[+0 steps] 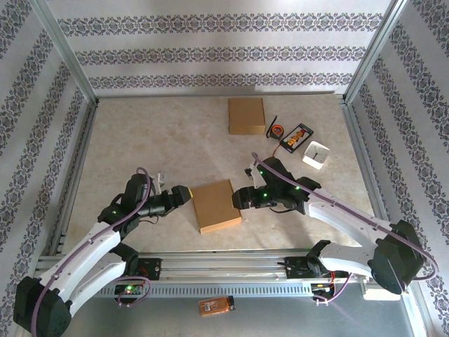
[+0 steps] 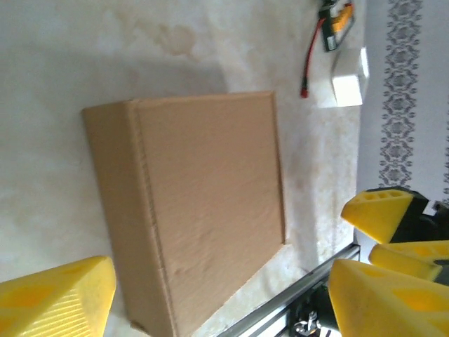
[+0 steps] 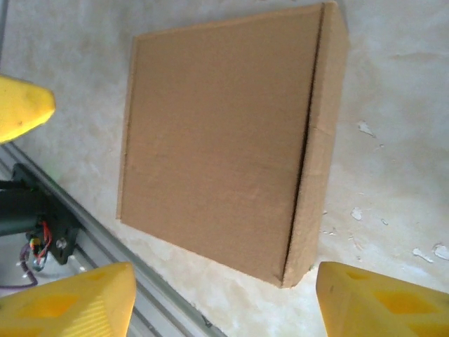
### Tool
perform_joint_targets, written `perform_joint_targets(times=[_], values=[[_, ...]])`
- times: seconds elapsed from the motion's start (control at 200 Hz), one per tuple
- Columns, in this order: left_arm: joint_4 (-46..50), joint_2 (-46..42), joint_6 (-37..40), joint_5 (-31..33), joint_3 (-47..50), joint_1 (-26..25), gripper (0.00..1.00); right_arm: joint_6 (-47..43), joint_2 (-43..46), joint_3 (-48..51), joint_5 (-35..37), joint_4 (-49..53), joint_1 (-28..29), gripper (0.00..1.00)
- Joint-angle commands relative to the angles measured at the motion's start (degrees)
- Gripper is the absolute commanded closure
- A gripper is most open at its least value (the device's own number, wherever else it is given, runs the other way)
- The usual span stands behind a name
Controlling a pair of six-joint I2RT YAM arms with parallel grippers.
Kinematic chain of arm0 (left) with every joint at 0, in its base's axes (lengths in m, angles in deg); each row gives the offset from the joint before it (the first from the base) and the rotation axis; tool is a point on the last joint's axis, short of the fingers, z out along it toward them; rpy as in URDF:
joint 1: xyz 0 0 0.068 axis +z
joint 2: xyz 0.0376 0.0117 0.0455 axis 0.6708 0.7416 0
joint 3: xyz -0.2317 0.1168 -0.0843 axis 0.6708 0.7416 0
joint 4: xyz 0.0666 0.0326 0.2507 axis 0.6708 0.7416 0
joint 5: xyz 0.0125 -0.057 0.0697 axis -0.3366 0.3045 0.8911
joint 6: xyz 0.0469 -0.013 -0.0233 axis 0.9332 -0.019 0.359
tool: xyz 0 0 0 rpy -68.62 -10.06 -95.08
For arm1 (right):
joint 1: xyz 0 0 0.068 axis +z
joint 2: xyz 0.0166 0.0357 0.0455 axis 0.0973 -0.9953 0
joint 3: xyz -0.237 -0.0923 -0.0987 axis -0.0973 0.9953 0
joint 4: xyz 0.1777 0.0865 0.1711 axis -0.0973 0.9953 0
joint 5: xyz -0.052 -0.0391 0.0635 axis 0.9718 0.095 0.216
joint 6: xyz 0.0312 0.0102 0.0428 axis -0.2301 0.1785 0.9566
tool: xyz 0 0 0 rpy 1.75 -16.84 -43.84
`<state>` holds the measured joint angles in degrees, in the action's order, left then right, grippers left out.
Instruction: Fold the paper box
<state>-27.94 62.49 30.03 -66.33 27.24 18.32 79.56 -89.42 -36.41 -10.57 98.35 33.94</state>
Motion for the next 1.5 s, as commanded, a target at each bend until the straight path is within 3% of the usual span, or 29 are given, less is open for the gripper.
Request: perform_joint_targets(times=[0.0,0.17,0.28,0.43,0.58,0.68,0.794,0.894,1.024,1.249,1.494], values=[[-3.5,0.8,-2.5,2.5,2.3,-2.3,0.14,0.3,-4.9,0.4,0.4,-3.8,0.3,0.26],[-14.4,6.3,-7.1,4.2,5.7,-6.6,0.1,2.3,-13.0,-1.5,-2.2,-7.9,1.0,0.23],[-18.9,11.6,-8.5,5.8,6.1,-10.9,0.1,4.8,-16.0,-1.3,-3.6,-11.1,2.3,0.27],[-26.8,20.1,-10.9,6.2,5.4,-15.8,0.2,10.6,-17.7,0.5,-5.3,-17.5,4.2,0.36],[-28.1,25.0,-10.1,6.8,2.7,-16.8,0.3,15.7,-19.2,2.0,-5.7,-22.1,5.0,0.42],[-25.8,24.8,-9.5,11.3,1.4,-16.8,0.38,17.4,-19.8,2.1,-4.5,-24.1,5.1,0.45],[-24.9,23.3,-9.2,21.3,1.2,-16.5,0.44,17.0,-21.4,-0.3,-0.8,-24.4,4.5,0.45],[-27.8,24.3,-6.9,27.1,0.4,-14.6,0.44,16.8,-25.1,-4.0,0.6,-25.0,2.3,0.45],[-31.1,29.3,-2.7,27.9,-3.4,-9.9,0.44,16.8,-31.5,-10.7,0.7,-27.3,0.1,0.46],[-42.4,45.7,2.2,18.6,-12.9,2.3,0.45,15.0,-42.7,-24.6,5.2,-29.1,-2.0,0.47],[-52.2,68.3,0.6,8.5,-29.9,8.7,0.49,14.8,-57.9,-44.1,7.6,-26.6,-4.6,0.47]])
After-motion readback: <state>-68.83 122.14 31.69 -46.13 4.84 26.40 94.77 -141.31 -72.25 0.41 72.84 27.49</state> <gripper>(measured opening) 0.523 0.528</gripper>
